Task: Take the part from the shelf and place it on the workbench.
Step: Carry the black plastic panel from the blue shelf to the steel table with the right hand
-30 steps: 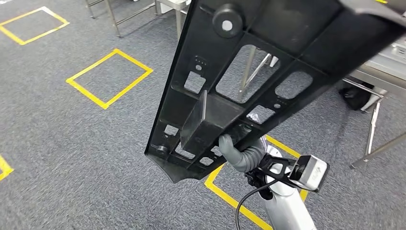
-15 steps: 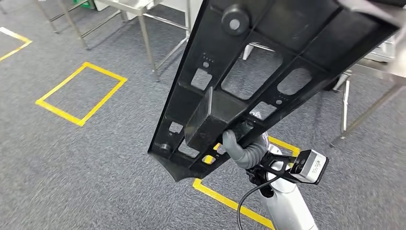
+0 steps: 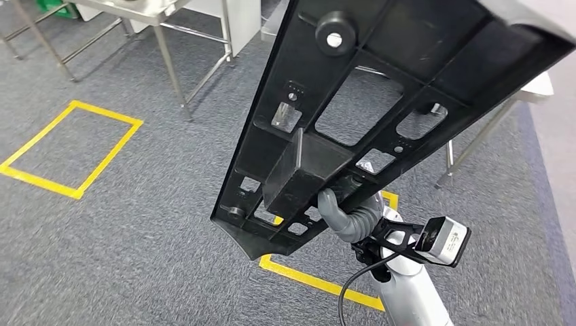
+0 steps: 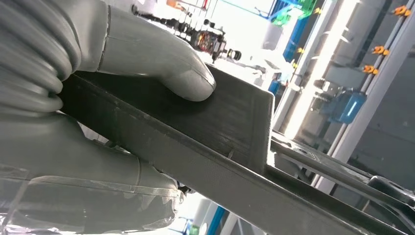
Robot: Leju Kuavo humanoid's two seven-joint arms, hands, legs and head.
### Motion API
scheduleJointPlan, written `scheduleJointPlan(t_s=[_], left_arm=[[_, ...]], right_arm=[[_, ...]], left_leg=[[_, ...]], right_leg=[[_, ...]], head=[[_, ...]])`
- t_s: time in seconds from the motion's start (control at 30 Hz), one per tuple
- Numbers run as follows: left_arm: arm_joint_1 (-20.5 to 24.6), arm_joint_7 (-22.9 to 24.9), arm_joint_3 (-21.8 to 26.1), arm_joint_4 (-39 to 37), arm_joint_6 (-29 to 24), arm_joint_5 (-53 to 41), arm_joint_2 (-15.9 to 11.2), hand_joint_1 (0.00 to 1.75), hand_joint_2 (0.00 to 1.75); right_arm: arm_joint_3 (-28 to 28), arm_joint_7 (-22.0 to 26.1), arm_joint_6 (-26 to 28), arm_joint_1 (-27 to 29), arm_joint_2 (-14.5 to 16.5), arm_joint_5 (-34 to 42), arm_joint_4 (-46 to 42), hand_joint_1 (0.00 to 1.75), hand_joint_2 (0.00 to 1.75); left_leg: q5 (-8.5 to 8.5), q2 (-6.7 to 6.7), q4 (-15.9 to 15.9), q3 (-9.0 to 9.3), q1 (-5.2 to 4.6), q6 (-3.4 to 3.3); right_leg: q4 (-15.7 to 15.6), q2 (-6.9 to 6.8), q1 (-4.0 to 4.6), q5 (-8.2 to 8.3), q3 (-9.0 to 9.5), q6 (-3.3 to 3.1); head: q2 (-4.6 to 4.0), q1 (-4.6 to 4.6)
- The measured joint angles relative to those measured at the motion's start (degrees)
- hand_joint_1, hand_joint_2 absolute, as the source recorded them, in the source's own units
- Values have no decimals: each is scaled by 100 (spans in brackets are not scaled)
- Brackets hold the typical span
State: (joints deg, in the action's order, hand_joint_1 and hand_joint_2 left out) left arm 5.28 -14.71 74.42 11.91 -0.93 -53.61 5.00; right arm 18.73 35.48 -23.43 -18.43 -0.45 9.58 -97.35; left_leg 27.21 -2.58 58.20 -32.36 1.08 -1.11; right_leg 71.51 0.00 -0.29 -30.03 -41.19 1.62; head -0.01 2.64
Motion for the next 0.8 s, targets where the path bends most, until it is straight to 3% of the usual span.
scheduleJointPlan(t_s=[0.03, 0.1, 0.17, 0.23, 0.3, 0.37, 0.4, 0.43, 0.47, 0.53, 0.6, 0.67, 0.73, 0.8], left_arm=[[4, -10, 0, 0, 27, 11, 1, 0, 175], [6, -30, 0, 0, 85, 39, 3, 0, 175], [5, -42, 1, 0, 130, 66, 5, 0, 175], [17, -45, 3, 0, 151, 75, 4, 0, 175], [33, -44, 4, 0, 172, 81, 5, 0, 175], [22, -31, 5, 0, 191, 87, 5, 0, 175], [8, -23, 6, 0, 195, 90, 2, 0, 175], [-4, -18, 8, 0, 196, 91, -3, 0, 175], [-12, -16, 10, 0, 196, 91, -8, 0, 175], [-9, -15, 11, 0, 199, 91, -13, 0, 175], [-3, -15, 11, 0, 204, 91, -18, 0, 175], [-2, -14, 11, 0, 219, 89, -22, 0, 175], [9, -21, 12, 0, 248, 77, -20, 0, 175], [22, -37, 12, 0, 278, 59, -16, 0, 175]], right_arm=[[1, -1, 1, -6, -2, 2, -1, 175, 175], [4, -6, 6, -36, -4, 6, -4, 175, 175], [9, -13, 15, -60, -8, 14, -12, 175, 175], [12, -18, 21, -59, -15, 19, -23, 175, 175], [15, -19, 19, -68, -19, 35, -36, 175, 175], [22, -19, 15, -78, -17, 62, -43, 175, 175], [25, -22, 13, -75, -16, 70, -44, 175, 175], [26, -26, 9, -69, -16, 75, -44, 175, 175], [26, -30, 6, -64, -17, 77, -44, 175, 175], [27, -33, 1, -62, -18, 79, -45, 175, 175], [28, -33, 1, -67, -19, 84, -48, 175, 175], [30, -33, 1, -70, -22, 90, -50, 175, 175], [32, -32, 3, -66, -37, 96, -50, 175, 175], [29, -22, 9, -70, -57, 100, -50, 175, 175]], left_leg=[[18, -51, -3, 28, -4, 8], [56, -149, -5, 74, -28, 46], [85, -255, -14, 100, -45, 97], [116, -316, -21, 136, -48, 156], [281, -125, 214, 55, -43, 198], [619, 130, 906, -285, -32, 218], [756, 178, 1294, -495, -30, 228], [800, 199, 1556, -656, -30, 236], [725, 207, 1608, -722, -30, 239], [287, 259, 1063, -542, -23, 233], [-32, 486, 353, -249, 1, 205], [-68, 627, 88, -139, 6, 155], [-82, 540, 53, -127, 0, 84], [-96, 431, 12, -99, 16, 10]], right_leg=[[-419, -81, 19, 217, 213, -38], [-1128, -291, 93, 455, 568, -126], [-1331, -343, 153, 456, 648, -189], [-1375, -211, 135, 478, 659, -241], [-1441, -98, 83, 508, 704, -295], [-1457, 13, 60, 513, 726, -329], [-1452, 80, 64, 509, 726, -337], [-1445, 156, 67, 503, 729, -339], [-1435, 232, 67, 496, 735, -335], [-1403, 374, 59, 467, 759, -310], [-1349, 495, 58, 427, 754, -265], [-1318, 600, 51, 419, 708, -204], [-1318, 660, 34, 426, 679, -134], [-1133, 443, 46, 306, 597, -67]], head=[[1, -1], [1, -1], [0, 0], [1, 0], [1, 0], [1, 1], [0, 1], [0, 1], [-1, 0], [0, 0], [1, 0], [0, 1], [0, 1], [0, -1]])
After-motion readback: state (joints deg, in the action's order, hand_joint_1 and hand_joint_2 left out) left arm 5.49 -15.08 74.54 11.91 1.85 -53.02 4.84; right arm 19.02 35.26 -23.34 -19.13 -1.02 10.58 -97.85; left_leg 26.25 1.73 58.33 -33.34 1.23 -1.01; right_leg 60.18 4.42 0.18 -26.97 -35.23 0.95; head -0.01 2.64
